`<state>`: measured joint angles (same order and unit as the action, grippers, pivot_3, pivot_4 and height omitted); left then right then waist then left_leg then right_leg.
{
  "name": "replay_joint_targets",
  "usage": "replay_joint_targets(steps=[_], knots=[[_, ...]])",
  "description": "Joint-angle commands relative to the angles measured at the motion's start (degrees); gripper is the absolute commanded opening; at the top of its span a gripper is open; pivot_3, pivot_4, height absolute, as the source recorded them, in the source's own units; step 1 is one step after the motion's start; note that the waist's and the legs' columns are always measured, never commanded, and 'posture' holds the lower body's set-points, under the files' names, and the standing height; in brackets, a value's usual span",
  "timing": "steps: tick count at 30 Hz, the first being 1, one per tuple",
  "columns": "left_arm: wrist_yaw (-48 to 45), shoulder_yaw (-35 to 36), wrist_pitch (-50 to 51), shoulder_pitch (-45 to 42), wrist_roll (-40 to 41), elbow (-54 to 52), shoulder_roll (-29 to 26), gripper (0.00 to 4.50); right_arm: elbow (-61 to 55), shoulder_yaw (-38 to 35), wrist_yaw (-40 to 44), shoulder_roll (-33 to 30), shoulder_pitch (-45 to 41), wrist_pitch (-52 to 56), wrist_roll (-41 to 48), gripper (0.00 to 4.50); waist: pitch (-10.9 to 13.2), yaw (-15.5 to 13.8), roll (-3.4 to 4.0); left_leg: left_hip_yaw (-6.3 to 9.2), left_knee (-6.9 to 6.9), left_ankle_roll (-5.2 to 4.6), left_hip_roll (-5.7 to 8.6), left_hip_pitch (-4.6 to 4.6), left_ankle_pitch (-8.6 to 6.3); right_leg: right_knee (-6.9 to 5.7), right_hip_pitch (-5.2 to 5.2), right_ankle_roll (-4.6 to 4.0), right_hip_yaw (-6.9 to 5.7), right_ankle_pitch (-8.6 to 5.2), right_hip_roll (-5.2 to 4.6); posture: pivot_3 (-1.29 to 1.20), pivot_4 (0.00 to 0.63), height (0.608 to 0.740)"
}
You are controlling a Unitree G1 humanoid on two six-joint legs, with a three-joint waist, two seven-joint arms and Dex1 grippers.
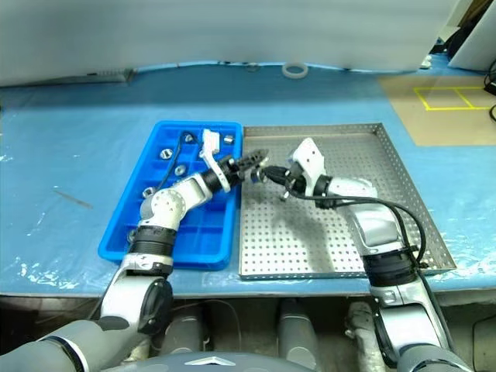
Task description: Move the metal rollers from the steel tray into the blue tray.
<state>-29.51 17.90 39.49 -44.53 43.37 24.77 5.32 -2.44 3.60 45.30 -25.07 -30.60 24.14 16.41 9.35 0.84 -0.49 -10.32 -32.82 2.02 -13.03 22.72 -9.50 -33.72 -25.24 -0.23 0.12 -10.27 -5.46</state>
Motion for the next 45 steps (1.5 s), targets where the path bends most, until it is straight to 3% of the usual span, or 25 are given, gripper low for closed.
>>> replay_joint_targets(steps=[1, 6, 12, 16, 20, 29, 37, 45], knots=[[5.2, 12.1, -7.0, -5.3, 9.5, 0.2, -1.1, 1.37, -1.1, -3.2, -0.1, 0.7, -0.4, -1.8, 2.8, 0.00, 0.0, 0.2, -0.03, 0.00, 0.00, 0.00, 0.00, 0.00, 0.00, 0.00, 0.00, 0.00, 0.00, 0.00, 0.01, -0.33, 0.150, 0.740], [9.8, 20.4, -8.9, -9.3, 20.2, 1.0, -0.3, 1.37, -0.8, -6.6, -1.7, 3.3, -2.0, -1.0, 6.6, 0.00, 0.0, 0.0, -0.04, 0.00, 0.09, -0.01, -0.12, 0.00, 0.00, 0.03, -0.06, -0.01, -0.01, 0.00, 0.16, -0.33, 0.150, 0.740], [7.1, 17.0, -6.4, -6.9, 21.5, -4.2, -2.2, 1.37, -0.4, -6.7, -1.8, 3.3, -2.4, -0.3, 7.5, 0.00, 0.1, -0.2, -0.16, 0.00, -0.02, -0.21, -0.09, 0.21, 0.05, 0.08, -0.06, -0.02, -0.02, -0.01, 0.10, -0.31, 0.150, 0.740], [-0.1, 9.2, -3.8, -1.3, 16.4, -11.4, -8.5, 1.37, -1.4, -4.9, 2.3, 2.2, -2.1, 3.6, 10.3, 0.00, 0.1, -0.1, -0.16, 0.00, 0.01, -0.12, -0.22, 0.17, 0.05, 0.06, -0.09, -0.02, -0.07, -0.01, 0.18, -0.28, 0.150, 0.740], [-4.6, 6.5, -5.3, 4.3, 12.5, -16.3, -16.0, 1.37, -2.1, -2.9, 6.0, 1.6, -2.4, 6.2, 11.8, 0.00, 0.1, 0.0, -0.14, 0.00, 0.08, 0.04, -0.42, 0.03, 0.09, 0.02, -0.09, -0.02, -0.09, 0.00, 0.35, -0.23, 0.150, 0.740], [-12.3, -3.4, -7.8, 25.3, -0.7, -34.7, -32.0, 1.37, 9.3, 3.3, 11.2, 4.4, -9.5, 2.1, 6.9, 0.00, 0.1, -1.7, -0.10, 0.03, 0.13, 0.40, -0.58, -0.06, 0.17, -0.06, -0.05, -0.17, -0.23, 0.08, 0.37, -0.04, 0.150, 0.740], [-10.9, -3.8, -8.0, 40.9, -2.9, -47.2, -35.7, 1.37, 18.0, 6.3, 15.9, 7.6, -14.0, -2.1, 4.2, 0.00, 0.2, -3.9, -0.08, 0.08, 0.36, 0.59, -0.63, -0.10, 0.28, -0.09, -0.07, -0.23, -0.35, 0.05, 0.38, 0.09, 0.150, 0.740], [-7.0, -6.4, -10.0, 45.8, -6.6, -52.5, -34.0, 1.37, 24.3, 7.1, 18.7, 10.6, -16.6, -5.4, 2.1, 0.00, 0.2, -5.6, -0.07, 0.16, 0.42, 0.70, -0.63, -0.14, 0.35, -0.18, -0.06, -0.25, -0.40, 0.04, 0.38, 0.16, 0.150, 0.740]])
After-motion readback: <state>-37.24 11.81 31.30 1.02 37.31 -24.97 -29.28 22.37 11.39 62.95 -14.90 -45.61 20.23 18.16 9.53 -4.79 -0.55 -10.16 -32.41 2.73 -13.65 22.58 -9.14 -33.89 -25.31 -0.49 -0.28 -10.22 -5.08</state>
